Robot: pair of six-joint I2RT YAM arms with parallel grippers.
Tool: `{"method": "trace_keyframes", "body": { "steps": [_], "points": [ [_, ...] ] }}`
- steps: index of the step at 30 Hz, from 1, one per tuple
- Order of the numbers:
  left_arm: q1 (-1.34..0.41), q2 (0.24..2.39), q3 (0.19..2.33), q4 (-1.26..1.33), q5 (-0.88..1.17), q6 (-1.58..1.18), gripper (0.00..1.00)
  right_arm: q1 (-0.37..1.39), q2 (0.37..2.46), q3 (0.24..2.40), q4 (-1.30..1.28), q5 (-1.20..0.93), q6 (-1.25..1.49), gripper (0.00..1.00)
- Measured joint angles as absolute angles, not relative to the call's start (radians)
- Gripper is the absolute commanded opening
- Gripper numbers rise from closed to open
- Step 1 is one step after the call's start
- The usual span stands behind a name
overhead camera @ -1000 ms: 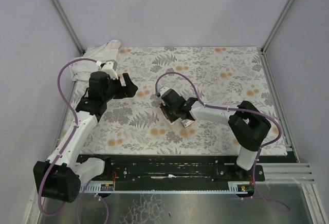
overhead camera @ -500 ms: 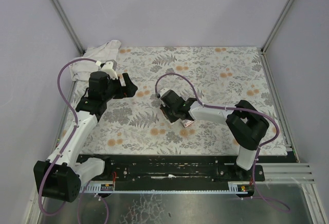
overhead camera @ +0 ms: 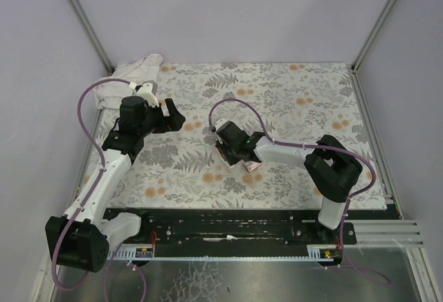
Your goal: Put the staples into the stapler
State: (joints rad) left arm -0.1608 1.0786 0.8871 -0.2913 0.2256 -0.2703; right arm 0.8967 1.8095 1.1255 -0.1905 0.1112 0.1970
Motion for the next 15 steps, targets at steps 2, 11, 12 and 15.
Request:
{"method": "trace_keyframes", "body": {
  "steps": [2, 11, 12, 15],
  "points": [
    [-0.161, 1.079, 0.887, -0.291, 0.226, -0.270, 0.86, 0.897, 1.810, 1.127, -0.193, 0.111, 0.197, 0.18],
    [-0.155, 1.079, 0.887, -0.291, 0.229, -0.271, 0.86, 0.897, 1.810, 1.145, -0.200, 0.111, 0.197, 0.18],
    [-0.155, 1.079, 0.887, -0.291, 0.229, -0.271, 0.86, 0.897, 1.810, 1.147, -0.200, 0.111, 0.197, 0.18],
    [-0.155, 1.079, 0.887, -0.291, 0.229, -0.271, 0.86, 0.897, 1.810, 1.147, -0.200, 0.111, 0.197, 0.18]
  ]
}}
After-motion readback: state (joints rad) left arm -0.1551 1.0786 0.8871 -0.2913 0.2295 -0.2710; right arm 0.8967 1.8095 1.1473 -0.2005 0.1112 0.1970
